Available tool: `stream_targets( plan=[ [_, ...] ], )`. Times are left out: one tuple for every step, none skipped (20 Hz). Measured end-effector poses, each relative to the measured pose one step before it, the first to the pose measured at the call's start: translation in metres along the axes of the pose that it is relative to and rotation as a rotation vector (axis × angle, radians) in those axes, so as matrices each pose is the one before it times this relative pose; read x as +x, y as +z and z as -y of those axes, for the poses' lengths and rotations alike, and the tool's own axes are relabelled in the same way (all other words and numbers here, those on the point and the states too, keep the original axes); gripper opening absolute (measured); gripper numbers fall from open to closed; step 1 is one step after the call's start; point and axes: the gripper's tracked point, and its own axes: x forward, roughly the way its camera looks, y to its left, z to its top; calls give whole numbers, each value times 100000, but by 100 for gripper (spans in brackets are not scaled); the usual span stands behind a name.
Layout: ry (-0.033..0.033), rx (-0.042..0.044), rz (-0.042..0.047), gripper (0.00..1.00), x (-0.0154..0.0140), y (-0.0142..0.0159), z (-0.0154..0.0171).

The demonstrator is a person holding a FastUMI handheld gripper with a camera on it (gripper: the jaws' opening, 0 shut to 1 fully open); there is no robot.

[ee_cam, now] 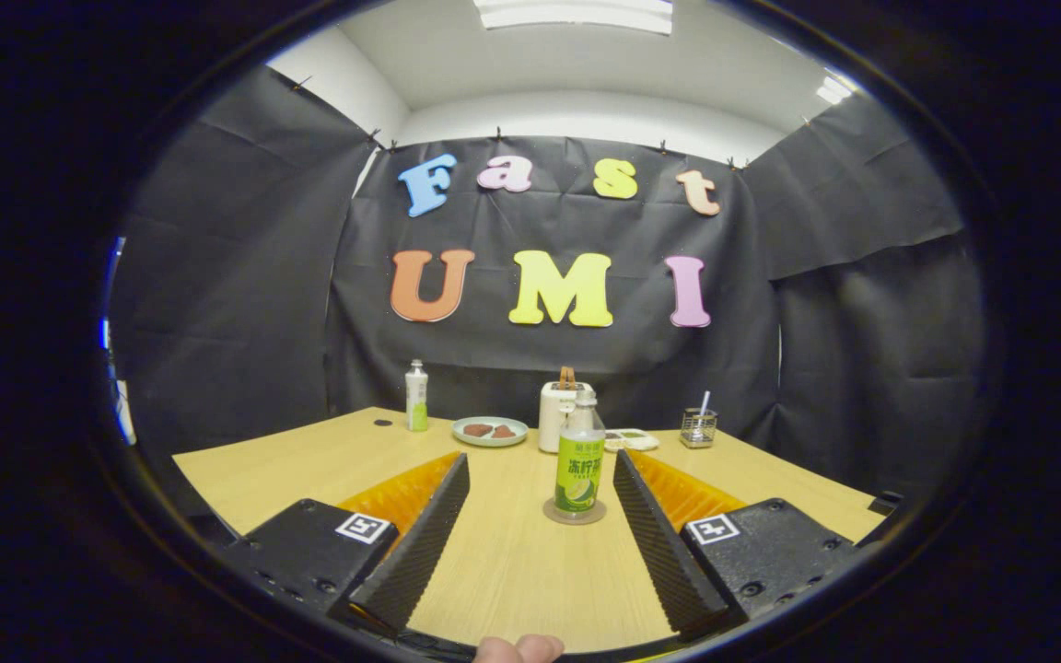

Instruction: Take the bottle from table, then pour the juice into the cup, finally place the bottle on the coaster

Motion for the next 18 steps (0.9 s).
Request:
stream_targets(
  plan=[
    [401,-202,-515,100,65,-149,-13],
    [742,-33,200,100,21,-3,-130],
    [739,208,322,100,-33,5,-213],
    [1389,696,1116,100,-100,221,-350],
    [-181,357,393,100,110,94,71],
    [-865,192,289,100,26,-3,427],
    [-745,233,205,100,-102,49,164],
    [-227,296,135,100,91,-75,-20],
    [-438,834,289,100,-38,69,61],
    [-1583,605,-470,100,26,-116,334],
    [-1065,-834,-1489,100,89,-516,316],
    [-277,-1151,-814,100,125,-236,-140],
    [793,276,546,100,-98,187,-180],
    [512,1237,1097,100,-99,281,-53],
    [-234,822,1576,100,-143,333,138],
    [-1465,-400,922,100,-161,226,407],
    [-563,-371,-290,100,-106,-266,298],
    [53,535,375,100,44,67,-19]
  ],
)
